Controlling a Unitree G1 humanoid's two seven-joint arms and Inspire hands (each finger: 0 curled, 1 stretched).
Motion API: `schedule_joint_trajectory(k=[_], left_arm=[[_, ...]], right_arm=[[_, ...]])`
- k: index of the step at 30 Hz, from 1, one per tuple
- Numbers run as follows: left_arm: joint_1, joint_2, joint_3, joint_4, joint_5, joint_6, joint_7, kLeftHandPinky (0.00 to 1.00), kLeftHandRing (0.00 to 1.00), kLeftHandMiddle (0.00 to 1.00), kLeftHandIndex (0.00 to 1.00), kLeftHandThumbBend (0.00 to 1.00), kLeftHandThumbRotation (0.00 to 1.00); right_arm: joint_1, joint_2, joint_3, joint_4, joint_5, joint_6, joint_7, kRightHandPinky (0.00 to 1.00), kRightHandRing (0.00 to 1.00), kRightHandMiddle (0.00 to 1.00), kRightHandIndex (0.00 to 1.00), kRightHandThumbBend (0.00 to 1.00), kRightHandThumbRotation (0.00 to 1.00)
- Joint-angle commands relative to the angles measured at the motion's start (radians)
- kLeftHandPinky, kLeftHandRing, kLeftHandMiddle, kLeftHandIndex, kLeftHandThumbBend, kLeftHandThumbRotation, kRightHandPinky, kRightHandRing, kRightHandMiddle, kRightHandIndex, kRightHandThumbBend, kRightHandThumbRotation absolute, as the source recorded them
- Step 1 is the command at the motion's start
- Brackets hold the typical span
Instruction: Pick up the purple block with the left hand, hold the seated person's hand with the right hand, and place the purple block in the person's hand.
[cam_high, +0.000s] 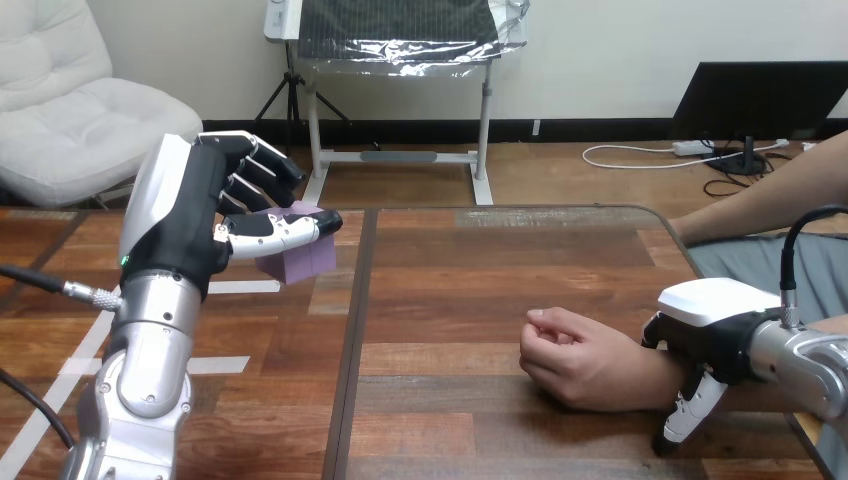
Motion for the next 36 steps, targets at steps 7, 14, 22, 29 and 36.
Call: schedule_joint_trajectory(k=[7,14,22,29,36], left_arm=[[-0.056,-0.001,0.02,-0.058,-0.004,-0.02,0.003,0.33,0.39,0.45,0.44,0.64,0.0],[-0.056,0.001,0.018,-0.061,0.003,-0.016,0.002,0.33,0.4,0.46,0.44,0.64,0.0],[-0.057,0.002,0.013,-0.055,0.015,-0.008,0.004,0.34,0.39,0.45,0.44,0.66,0.0],[-0.06,0.002,0.009,-0.043,0.021,-0.011,0.004,0.33,0.38,0.45,0.44,0.68,0.0],[-0.066,-0.001,0.005,-0.017,0.017,-0.029,0.009,0.34,0.38,0.45,0.44,0.69,0.0]], right_arm=[[0.007,0.035,0.066,0.069,-0.025,0.005,0.03,0.21,0.31,0.42,0.61,0.95,0.23],[0.0,0.04,0.067,0.078,-0.019,0.009,0.038,0.18,0.28,0.4,0.57,0.95,0.2],[0.004,0.049,0.052,0.086,0.005,0.007,0.03,0.21,0.33,0.43,0.52,0.96,0.13],[0.002,0.054,0.037,0.093,0.04,0.001,0.032,0.22,0.35,0.45,0.49,0.95,0.07],[0.0,0.062,0.018,0.097,0.062,0.006,0.024,0.31,0.44,0.52,0.48,0.93,0.03]])
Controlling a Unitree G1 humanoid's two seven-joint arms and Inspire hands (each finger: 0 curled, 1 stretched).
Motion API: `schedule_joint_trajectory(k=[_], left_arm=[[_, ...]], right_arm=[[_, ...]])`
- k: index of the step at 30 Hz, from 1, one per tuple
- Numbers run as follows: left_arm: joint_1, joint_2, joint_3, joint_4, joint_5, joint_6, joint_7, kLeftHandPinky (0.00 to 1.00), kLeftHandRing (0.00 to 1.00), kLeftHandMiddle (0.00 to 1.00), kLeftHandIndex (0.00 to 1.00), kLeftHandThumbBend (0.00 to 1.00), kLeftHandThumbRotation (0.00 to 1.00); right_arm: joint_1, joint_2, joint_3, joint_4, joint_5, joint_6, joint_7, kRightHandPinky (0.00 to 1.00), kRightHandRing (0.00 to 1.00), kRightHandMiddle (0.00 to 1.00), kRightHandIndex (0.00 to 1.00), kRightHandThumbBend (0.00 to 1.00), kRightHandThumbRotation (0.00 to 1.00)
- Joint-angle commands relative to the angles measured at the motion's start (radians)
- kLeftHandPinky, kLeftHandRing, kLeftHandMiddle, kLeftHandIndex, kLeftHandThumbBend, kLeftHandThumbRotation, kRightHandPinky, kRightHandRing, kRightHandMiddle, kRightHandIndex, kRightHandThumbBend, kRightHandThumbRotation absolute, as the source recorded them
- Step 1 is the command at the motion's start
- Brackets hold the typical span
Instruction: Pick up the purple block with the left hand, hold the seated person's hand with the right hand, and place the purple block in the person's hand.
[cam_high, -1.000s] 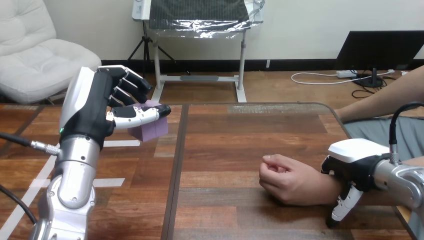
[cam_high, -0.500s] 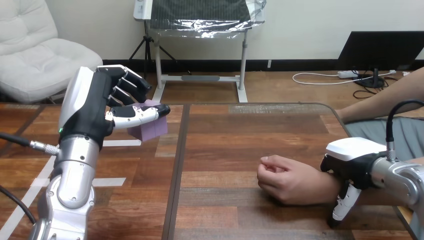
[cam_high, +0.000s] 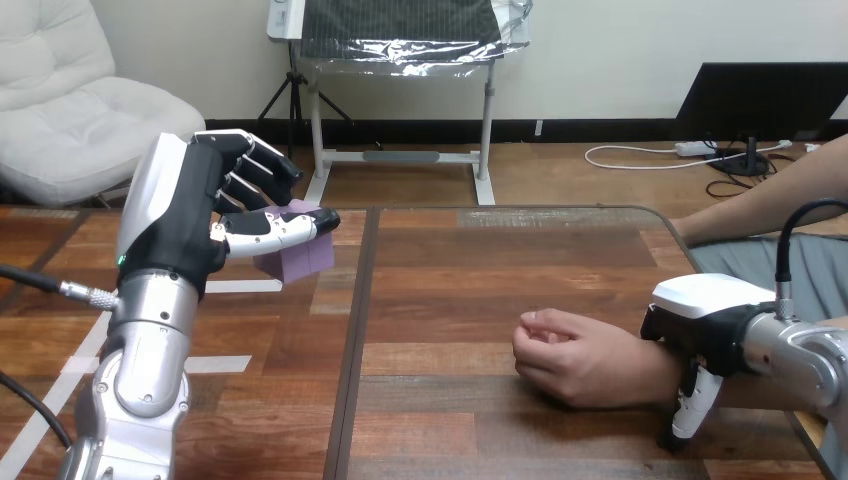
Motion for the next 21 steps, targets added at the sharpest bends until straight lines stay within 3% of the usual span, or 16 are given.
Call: schedule_joint_trajectory(k=[1,8,21], left_arm=[[-0.067,-0.001,0.0,-0.013,0.014,-0.03,0.011,0.34,0.38,0.45,0.44,0.69,0.0],[-0.079,-0.018,0.0,0.023,-0.015,-0.039,0.006,0.37,0.41,0.46,0.44,0.68,0.0],[-0.12,-0.047,-0.007,0.149,-0.071,-0.093,-0.002,0.42,0.43,0.45,0.45,0.66,0.0]], right_arm=[[0.033,0.04,0.019,0.054,0.025,0.006,0.007,0.32,0.45,0.52,0.48,0.93,0.02],[0.031,0.04,-0.003,0.051,0.06,-0.002,-0.009,0.32,0.44,0.52,0.5,0.9,0.0],[0.022,0.036,-0.049,0.057,0.139,-0.052,-0.048,0.22,0.32,0.41,0.47,0.84,0.0]])
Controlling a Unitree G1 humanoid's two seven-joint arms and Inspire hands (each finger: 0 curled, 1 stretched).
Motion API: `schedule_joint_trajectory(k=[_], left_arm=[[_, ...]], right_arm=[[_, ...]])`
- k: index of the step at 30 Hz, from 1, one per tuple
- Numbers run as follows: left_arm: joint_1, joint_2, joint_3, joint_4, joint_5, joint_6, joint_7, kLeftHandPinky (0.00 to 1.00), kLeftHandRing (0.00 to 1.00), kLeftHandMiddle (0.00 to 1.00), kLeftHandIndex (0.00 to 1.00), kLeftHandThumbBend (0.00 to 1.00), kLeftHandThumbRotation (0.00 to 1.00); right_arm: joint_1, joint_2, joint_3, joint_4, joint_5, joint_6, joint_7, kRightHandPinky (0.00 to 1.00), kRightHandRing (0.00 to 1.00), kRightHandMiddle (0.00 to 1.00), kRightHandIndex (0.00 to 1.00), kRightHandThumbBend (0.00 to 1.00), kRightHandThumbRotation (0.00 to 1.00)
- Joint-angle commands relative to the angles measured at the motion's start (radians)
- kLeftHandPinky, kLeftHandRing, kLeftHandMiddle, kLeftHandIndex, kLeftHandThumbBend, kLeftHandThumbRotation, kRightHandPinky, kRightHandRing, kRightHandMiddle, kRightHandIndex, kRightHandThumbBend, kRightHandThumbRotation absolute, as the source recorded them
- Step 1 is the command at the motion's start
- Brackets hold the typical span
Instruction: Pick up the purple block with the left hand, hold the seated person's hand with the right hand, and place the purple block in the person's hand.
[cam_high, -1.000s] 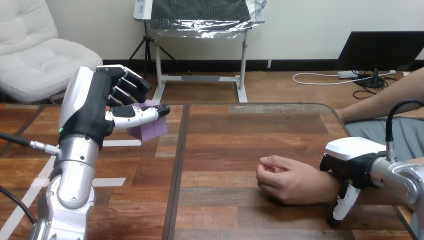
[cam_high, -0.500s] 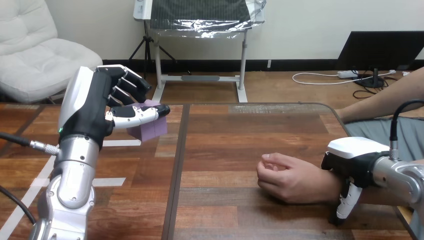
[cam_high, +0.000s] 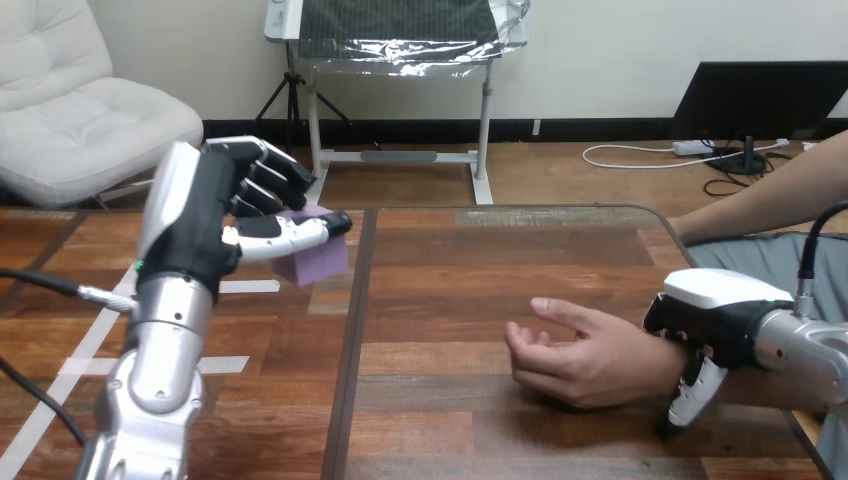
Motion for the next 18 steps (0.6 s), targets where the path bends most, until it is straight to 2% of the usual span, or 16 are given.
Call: schedule_joint_trajectory(k=[1,8,13,18], left_arm=[[-0.095,-0.018,-0.007,0.065,-0.02,-0.048,-0.002,0.42,0.43,0.45,0.45,0.66,0.0],[-0.131,-0.04,-0.016,0.153,-0.029,-0.079,0.007,0.4,0.42,0.45,0.45,0.67,0.0],[-0.158,-0.057,-0.022,0.211,-0.032,-0.092,0.015,0.4,0.42,0.45,0.45,0.68,0.0],[-0.19,-0.08,-0.025,0.282,-0.041,-0.118,0.023,0.38,0.42,0.46,0.45,0.68,0.0]], right_arm=[[0.016,0.034,-0.009,0.027,0.045,-0.026,-0.012,0.21,0.31,0.4,0.46,0.83,0.0],[0.004,0.031,-0.027,0.017,0.068,-0.032,-0.014,0.2,0.28,0.38,0.47,0.82,0.0],[-0.002,0.032,-0.042,0.012,0.085,-0.038,-0.012,0.22,0.31,0.4,0.47,0.82,0.0],[-0.009,0.033,-0.051,0.009,0.098,-0.061,-0.019,0.22,0.3,0.4,0.48,0.82,0.0]])
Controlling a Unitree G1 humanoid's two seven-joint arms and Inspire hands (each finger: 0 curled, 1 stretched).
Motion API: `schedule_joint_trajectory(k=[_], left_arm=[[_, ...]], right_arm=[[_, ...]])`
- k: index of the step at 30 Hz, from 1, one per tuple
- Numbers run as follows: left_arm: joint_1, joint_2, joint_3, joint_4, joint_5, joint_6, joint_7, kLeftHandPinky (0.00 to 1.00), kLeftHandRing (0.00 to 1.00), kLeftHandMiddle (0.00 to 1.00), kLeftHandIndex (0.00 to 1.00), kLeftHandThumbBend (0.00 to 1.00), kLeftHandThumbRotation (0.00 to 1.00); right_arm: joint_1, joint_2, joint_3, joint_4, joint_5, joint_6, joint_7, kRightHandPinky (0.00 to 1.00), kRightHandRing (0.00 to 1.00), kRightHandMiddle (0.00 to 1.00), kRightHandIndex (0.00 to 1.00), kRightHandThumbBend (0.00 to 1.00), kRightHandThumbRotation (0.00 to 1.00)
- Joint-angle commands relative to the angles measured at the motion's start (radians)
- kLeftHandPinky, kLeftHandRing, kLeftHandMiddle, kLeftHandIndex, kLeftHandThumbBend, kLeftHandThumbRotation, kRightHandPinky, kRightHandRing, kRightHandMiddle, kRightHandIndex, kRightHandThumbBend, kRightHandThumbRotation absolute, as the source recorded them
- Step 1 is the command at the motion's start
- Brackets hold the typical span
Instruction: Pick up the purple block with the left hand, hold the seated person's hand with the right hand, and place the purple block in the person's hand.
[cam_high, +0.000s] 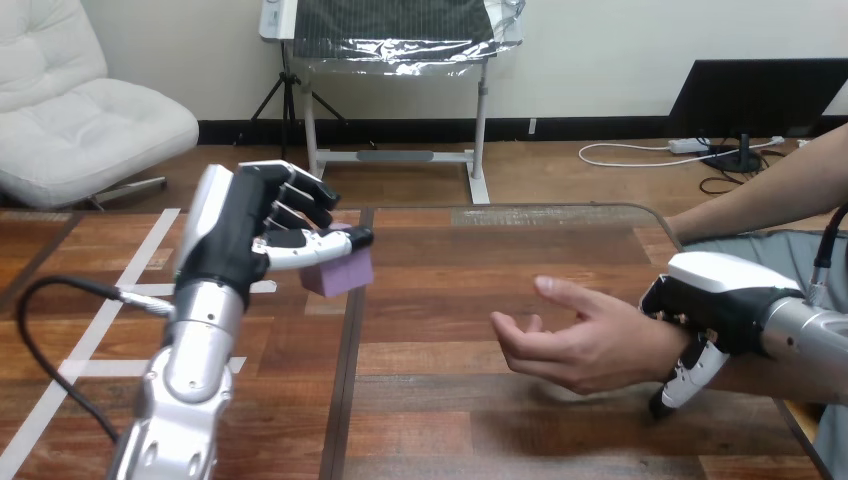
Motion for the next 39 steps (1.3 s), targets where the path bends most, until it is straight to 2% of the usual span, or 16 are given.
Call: schedule_joint_trajectory(k=[1,10,16,32,39], left_arm=[[-0.116,-0.027,-0.01,0.069,-0.008,-0.051,0.021,0.38,0.42,0.46,0.45,0.68,0.0],[-0.17,-0.067,-0.019,0.168,-0.009,-0.075,0.037,0.35,0.4,0.45,0.44,0.69,0.0],[-0.203,-0.096,-0.021,0.217,-0.022,-0.068,0.035,0.35,0.4,0.45,0.44,0.69,0.0],[-0.28,-0.156,-0.041,0.35,-0.025,-0.146,0.049,0.35,0.4,0.45,0.44,0.69,0.0],[-0.311,-0.183,-0.045,0.399,-0.031,-0.167,0.052,0.35,0.4,0.45,0.44,0.69,0.0]], right_arm=[[-0.009,0.038,-0.001,0.007,0.032,-0.02,-0.011,0.21,0.29,0.39,0.48,0.82,0.0],[-0.013,0.048,-0.019,-0.011,0.052,-0.034,-0.016,0.18,0.25,0.35,0.47,0.84,0.0],[-0.016,0.053,-0.016,-0.043,0.05,-0.012,-0.005,0.18,0.25,0.35,0.48,0.83,0.0],[-0.013,0.078,-0.016,-0.127,0.06,0.059,0.028,0.2,0.28,0.39,0.5,0.84,0.04],[-0.014,0.087,-0.012,-0.159,0.062,0.088,0.049,0.26,0.35,0.45,0.49,0.84,0.06]])
